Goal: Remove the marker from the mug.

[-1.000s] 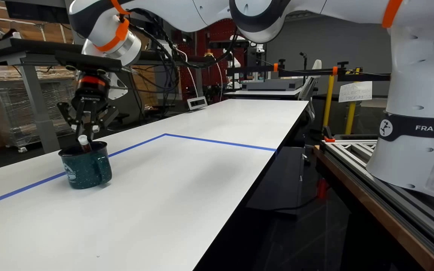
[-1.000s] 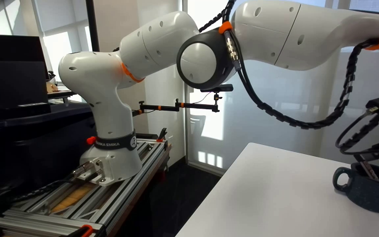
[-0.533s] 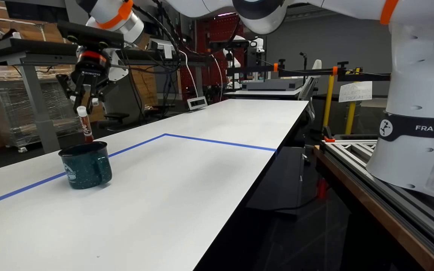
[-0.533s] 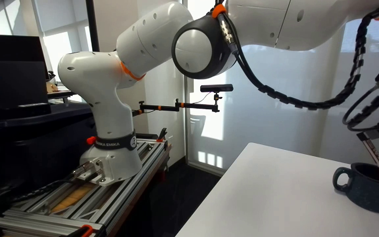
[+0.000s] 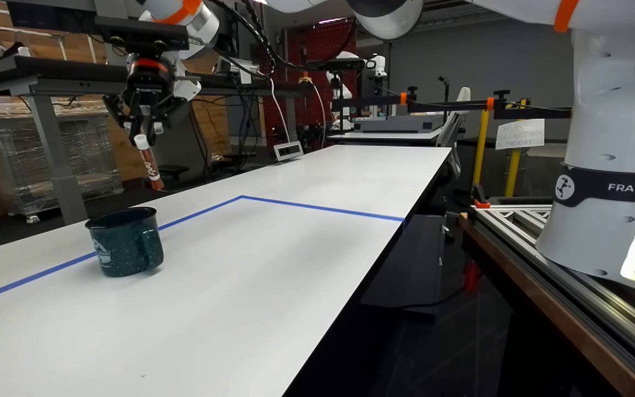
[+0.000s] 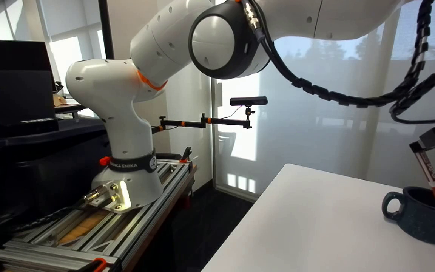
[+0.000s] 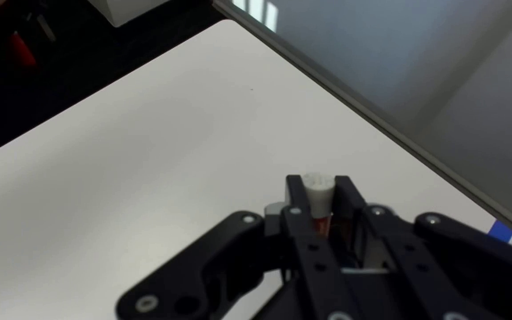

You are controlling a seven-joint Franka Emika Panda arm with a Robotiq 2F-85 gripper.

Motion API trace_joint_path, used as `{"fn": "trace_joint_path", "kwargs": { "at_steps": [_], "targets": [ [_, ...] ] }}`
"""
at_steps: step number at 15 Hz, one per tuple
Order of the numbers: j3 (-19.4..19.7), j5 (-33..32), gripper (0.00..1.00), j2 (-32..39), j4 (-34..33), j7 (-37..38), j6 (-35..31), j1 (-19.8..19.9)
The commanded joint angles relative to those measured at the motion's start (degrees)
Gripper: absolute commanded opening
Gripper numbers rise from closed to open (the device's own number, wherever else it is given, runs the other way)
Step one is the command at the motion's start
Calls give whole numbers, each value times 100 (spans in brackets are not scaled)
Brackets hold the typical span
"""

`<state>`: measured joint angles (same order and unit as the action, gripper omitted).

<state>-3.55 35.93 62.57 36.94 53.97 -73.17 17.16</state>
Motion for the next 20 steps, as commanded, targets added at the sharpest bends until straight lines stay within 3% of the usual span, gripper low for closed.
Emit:
{"fn": "trace_joint_path", "kwargs": {
  "at_steps": [1,10,20],
  "targets": [
    [204,-156,5,-197,438,212,-56,-80],
    [685,-709,5,-353,1383,-49,-693,-386],
    [902,-972,5,-906,3162,-749,-3091,-861]
  ]
}}
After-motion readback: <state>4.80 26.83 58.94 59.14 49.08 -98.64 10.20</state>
